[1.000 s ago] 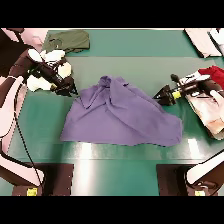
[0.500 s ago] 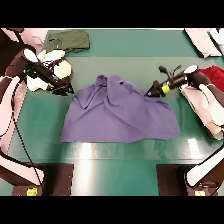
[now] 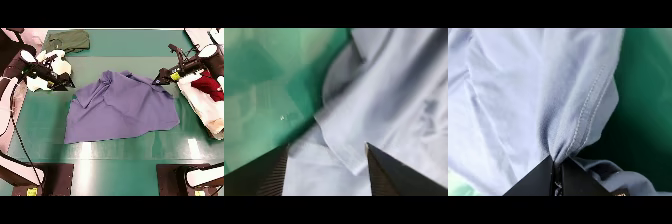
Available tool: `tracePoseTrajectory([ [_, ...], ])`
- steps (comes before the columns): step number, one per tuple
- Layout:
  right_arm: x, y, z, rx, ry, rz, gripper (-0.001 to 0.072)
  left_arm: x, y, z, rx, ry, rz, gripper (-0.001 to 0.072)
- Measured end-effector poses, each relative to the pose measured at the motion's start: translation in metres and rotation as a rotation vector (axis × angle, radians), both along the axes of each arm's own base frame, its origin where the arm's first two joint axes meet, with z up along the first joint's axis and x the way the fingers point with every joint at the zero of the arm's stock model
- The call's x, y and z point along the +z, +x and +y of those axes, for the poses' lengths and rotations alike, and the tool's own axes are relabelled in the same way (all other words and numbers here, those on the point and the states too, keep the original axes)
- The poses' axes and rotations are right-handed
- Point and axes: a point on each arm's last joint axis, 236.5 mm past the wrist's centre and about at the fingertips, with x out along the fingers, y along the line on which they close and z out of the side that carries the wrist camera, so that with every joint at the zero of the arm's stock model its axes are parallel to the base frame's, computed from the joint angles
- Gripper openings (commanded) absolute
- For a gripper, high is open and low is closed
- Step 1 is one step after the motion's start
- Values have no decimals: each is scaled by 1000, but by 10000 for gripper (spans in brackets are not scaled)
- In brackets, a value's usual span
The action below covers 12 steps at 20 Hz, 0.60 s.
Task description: Fold the shirts.
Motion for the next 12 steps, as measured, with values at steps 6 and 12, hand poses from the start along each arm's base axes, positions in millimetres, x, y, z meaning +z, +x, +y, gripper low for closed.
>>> tracePoseTrajectory([
  [6,-8,-22,-1,-13,-25,12,25,-21,8,-24,23,-122,-67,573],
  [12,3,-16,11,-6,-30,-41,25,-36,9,-58,-25,-131,-95,18],
])
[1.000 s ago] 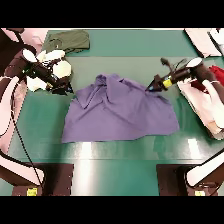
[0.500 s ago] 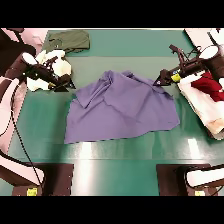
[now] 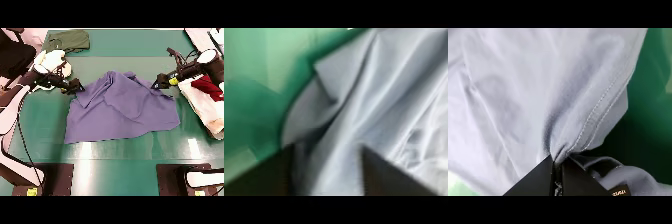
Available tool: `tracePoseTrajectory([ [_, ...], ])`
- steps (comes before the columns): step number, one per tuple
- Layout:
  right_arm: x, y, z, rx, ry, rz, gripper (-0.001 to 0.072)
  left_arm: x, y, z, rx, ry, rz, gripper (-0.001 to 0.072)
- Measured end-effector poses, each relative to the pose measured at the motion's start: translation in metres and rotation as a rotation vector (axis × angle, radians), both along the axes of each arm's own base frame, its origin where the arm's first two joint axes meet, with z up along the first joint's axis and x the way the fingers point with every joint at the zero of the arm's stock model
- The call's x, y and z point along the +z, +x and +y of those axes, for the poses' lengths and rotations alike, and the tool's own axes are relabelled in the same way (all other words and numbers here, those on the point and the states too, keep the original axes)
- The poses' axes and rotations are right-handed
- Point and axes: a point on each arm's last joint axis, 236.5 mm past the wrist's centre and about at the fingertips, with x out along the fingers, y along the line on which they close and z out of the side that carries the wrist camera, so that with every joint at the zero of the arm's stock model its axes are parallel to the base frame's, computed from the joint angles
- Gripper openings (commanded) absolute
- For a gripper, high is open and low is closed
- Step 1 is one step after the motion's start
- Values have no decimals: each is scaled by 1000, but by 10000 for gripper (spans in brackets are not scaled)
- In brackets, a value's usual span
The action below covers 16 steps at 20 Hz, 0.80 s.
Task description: Fold the shirts.
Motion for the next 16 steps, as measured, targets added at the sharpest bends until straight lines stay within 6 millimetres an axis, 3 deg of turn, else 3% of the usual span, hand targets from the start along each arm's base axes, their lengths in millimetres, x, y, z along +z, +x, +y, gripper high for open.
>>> tracePoseTrajectory([
  [3,19,15,-3,-31,3,-58,25,2,2,-11,-28,10,-22,23],
  [5,36,28,-12,-62,3,-105,24,23,14,-11,-22,3,-76,22],
  [6,45,31,-16,-73,2,-129,25,43,25,-8,-7,-5,-122,22],
  [8,68,37,-29,-109,0,-185,24,96,48,6,45,-11,-240,22],
  [11,112,41,-50,-177,-14,-312,24,199,70,33,131,-20,-455,22],
  [13,151,40,-56,-203,-19,-432,25,269,68,38,142,-29,-597,22],
  [16,216,22,-56,-223,-18,-617,24,360,45,33,115,-42,-776,22],
])
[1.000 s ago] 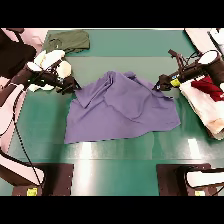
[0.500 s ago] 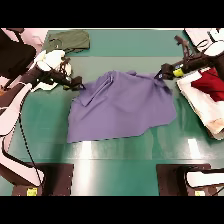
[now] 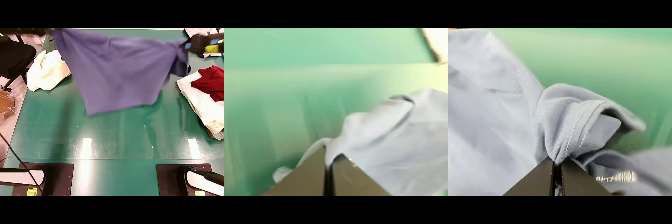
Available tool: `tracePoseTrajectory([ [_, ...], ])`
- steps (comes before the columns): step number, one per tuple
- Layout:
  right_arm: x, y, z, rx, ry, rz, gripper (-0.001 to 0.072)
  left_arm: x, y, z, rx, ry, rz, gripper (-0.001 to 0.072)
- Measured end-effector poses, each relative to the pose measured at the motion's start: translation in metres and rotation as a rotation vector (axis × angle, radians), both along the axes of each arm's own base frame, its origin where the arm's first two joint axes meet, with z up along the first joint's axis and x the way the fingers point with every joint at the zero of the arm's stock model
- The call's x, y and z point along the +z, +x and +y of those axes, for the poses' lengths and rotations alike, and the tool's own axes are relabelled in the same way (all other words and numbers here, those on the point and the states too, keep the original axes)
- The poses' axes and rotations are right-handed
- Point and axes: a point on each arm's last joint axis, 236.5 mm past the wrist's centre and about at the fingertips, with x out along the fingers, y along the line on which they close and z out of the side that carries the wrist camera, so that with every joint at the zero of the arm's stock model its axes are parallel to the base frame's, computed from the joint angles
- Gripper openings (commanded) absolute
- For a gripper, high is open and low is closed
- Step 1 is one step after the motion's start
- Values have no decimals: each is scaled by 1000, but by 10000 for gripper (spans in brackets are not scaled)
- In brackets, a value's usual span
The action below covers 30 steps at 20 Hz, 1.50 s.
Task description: Fold the shirts.
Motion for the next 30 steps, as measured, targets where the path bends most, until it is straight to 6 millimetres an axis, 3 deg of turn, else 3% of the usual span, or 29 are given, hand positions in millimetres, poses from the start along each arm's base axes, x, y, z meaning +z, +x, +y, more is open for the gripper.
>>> tracePoseTrajectory([
  [4,80,-52,6,-5,-19,-210,25,106,-62,-8,-19,3,-223,22],
  [7,121,-103,11,4,-33,-314,24,155,-121,-17,-54,27,-335,23],
  [12,159,-189,23,11,-11,-397,24,187,-215,-32,-122,88,-406,23],
  [15,160,-230,22,-10,-12,-388,24,184,-250,-38,-155,114,-380,23],
  [17,145,-243,18,-30,-22,-319,24,173,-263,-41,-177,129,-332,23],
  [19,112,-241,13,-51,-29,-191,24,151,-261,-41,-192,136,-251,23],
  [21,66,-230,14,-43,-13,-30,24,120,-252,-40,-207,133,-147,23],
  [24,-20,-215,26,2,18,232,24,62,-232,-38,-224,116,35,23],
  [27,-101,-180,41,0,64,377,24,-10,-197,-30,-196,100,180,23],
  [30,-166,-116,38,-92,93,404,24,-85,-143,-15,-105,76,236,23],
])
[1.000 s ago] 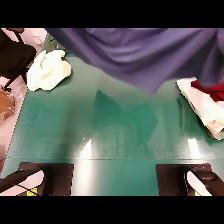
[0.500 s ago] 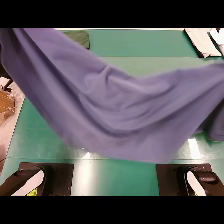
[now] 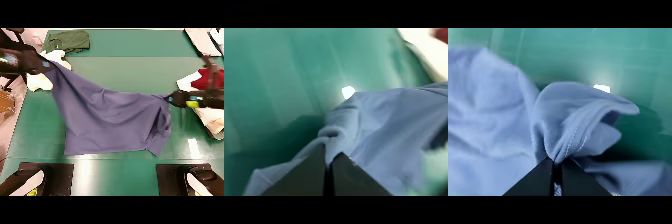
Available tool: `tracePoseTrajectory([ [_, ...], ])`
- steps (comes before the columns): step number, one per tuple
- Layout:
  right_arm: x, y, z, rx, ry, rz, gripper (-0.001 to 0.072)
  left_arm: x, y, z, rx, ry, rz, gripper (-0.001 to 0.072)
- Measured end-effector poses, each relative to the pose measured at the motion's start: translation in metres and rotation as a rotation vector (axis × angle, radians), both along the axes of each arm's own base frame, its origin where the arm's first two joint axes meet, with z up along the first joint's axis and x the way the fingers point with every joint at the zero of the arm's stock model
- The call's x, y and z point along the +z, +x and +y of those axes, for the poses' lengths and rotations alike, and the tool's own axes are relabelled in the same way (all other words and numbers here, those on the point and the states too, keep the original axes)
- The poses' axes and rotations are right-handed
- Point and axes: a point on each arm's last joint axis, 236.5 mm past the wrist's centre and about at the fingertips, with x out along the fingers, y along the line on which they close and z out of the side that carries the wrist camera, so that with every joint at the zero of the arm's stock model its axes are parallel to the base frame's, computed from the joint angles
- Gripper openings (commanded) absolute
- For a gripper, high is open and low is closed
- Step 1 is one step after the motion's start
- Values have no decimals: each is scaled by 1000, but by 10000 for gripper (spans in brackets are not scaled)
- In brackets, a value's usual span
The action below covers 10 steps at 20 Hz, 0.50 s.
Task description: Fold the shirts.
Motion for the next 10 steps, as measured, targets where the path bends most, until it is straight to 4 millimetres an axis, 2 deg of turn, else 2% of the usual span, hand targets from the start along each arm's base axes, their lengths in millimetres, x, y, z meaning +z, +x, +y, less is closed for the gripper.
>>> tracePoseTrajectory([
  [3,-55,63,-23,-103,-14,67,24,-61,56,23,129,13,0,23],
  [5,-81,97,-38,-141,-20,112,25,-85,88,40,215,20,-20,23],
  [7,-94,129,-51,-169,-22,121,36,-100,117,55,298,15,-49,23],
  [9,-94,160,-63,-179,-31,93,277,-110,137,66,360,8,-70,23],
  [10,-88,174,-70,-184,-34,68,287,-115,145,72,388,10,-79,23],
])
